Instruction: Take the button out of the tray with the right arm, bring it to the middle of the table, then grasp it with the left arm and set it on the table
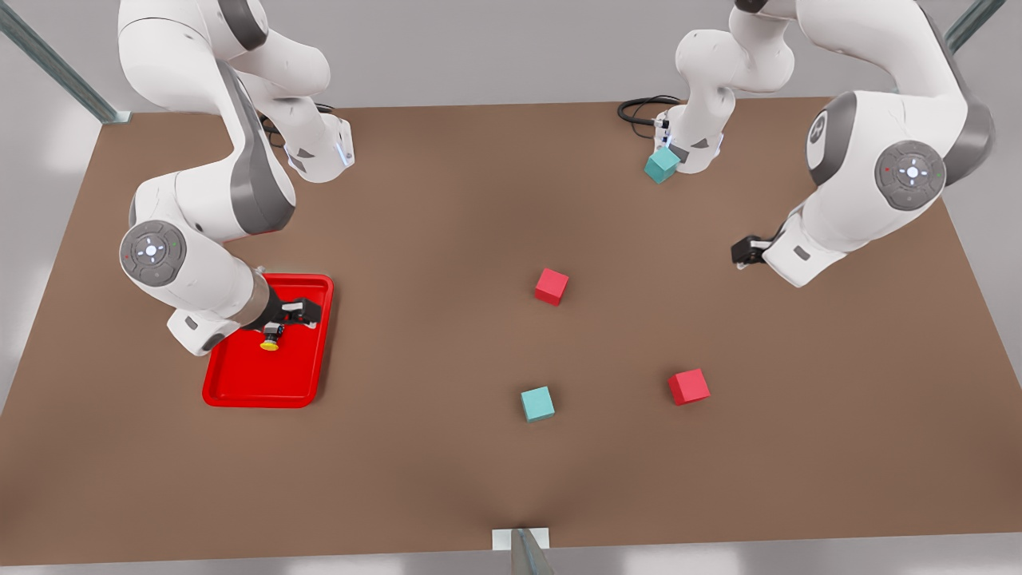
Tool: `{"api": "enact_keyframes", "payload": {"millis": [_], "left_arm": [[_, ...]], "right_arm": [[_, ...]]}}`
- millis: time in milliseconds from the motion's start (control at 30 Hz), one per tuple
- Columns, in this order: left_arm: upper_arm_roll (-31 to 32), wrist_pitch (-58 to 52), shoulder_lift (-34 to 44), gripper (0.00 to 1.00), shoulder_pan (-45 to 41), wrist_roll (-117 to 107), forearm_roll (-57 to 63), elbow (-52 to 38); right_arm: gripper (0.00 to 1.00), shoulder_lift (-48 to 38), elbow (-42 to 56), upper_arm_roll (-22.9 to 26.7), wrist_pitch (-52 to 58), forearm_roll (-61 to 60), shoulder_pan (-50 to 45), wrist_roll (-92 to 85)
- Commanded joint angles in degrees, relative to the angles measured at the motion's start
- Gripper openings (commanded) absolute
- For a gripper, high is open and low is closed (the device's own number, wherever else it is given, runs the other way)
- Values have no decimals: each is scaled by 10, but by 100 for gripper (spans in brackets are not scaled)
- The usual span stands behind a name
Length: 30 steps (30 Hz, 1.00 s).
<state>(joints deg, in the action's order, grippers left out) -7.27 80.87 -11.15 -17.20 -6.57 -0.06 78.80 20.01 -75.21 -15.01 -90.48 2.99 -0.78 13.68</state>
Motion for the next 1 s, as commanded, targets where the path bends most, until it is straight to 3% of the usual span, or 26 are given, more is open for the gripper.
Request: {"api": "enact_keyframes", "payload": {"millis": [0, 100, 133, 233, 367, 433, 633, 767, 967], "left_arm": [[0, 25, -3, 100, 0, -19, 1, -1], [0, 26, -4, 100, 0, -19, 1, -1], [0, 31, -10, 100, 0, -19, 2, -1], [0, 44, -19, 100, 0, -18, 1, -1], [0, 43, -22, 100, 1, -18, 1, 0], [0, 43, -23, 100, 0, -18, 1, 0], [0, 41, -28, 100, -1, -19, 1, 1], [0, 42, -35, 100, -1, -20, 1, 1], [0, 41, -38, 100, -13, -20, 1, 1]], "right_arm": [[100, -1, 1, 0, -4, 1, 3, 16], [100, 14, 0, 2, 49, 6, -5, 41], [100, 32, -3, 4, 53, 90, -7, 53], [100, 42, -7, 2, 81, 89, -19, 48], [100, 31, -228, -3, -99, 94, 86, -67], [100, 28, -319, -20, -249, 92, 152, -97], [100, 29, -436, -20, -556, 96, 186, -183], [100, 29, -446, -20, -581, 112, 205, -273], [100, 19, -497, -20, -581, 112, 217, -266]]}}
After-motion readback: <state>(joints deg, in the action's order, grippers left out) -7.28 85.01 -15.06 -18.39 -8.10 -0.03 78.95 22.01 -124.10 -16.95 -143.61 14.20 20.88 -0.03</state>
